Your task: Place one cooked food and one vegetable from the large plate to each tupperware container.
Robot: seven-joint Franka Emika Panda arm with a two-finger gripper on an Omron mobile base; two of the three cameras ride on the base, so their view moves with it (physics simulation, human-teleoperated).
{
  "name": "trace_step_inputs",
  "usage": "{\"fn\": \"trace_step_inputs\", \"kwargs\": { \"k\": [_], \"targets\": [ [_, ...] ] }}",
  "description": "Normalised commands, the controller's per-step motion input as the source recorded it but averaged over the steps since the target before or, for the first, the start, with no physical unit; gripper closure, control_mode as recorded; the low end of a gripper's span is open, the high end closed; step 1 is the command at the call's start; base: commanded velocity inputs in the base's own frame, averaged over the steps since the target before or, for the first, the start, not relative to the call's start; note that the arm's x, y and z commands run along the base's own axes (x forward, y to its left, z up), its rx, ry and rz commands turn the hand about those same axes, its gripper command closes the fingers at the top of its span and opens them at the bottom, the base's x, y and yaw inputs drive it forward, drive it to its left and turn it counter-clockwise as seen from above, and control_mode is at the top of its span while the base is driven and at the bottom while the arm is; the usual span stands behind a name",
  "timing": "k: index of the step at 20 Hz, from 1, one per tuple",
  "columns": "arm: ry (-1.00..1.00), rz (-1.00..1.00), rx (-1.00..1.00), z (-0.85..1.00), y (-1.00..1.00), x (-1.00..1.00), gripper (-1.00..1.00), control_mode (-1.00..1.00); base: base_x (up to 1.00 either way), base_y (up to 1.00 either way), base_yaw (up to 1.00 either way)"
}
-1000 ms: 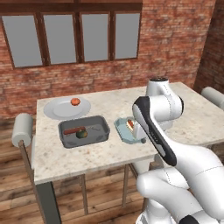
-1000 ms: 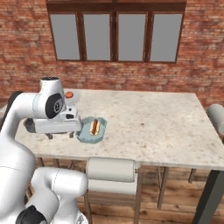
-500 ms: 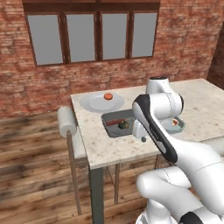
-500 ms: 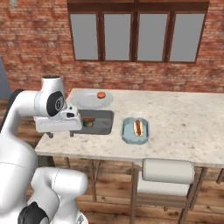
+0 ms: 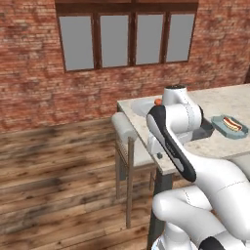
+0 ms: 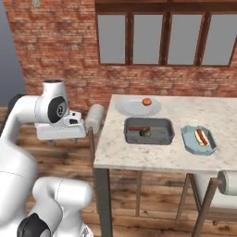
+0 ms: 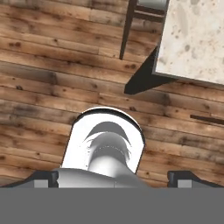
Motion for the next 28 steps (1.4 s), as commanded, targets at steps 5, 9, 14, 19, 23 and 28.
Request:
{"fn": "trace_step_inputs", "kwargs": {
  "k": [5, 9, 14, 19, 23, 28],
  "targets": [
    [0.0, 0.0, 0.0, 0.0, 0.0, 0.0, -1.0, 1.0, 0.04, 0.68, -0.21],
    [0.0, 0.0, 0.0, 0.0, 0.0, 0.0, -1.0, 1.0, 0.1, 0.85, -0.27],
    [0.0, 0.0, 0.0, 0.0, 0.0, 0.0, -1.0, 1.0, 0.07, 0.91, -0.41],
    [0.0, 0.0, 0.0, 0.0, 0.0, 0.0, -1.0, 1.0, 0.24, 0.72, -0.62],
    [0.0, 0.0, 0.0, 0.0, 0.0, 0.0, -1.0, 1.0, 0.18, 0.69, -0.66],
    [0.0, 0.0, 0.0, 0.0, 0.0, 0.0, -1.0, 1.0, 0.36, 0.85, -0.53]
  ]
}}
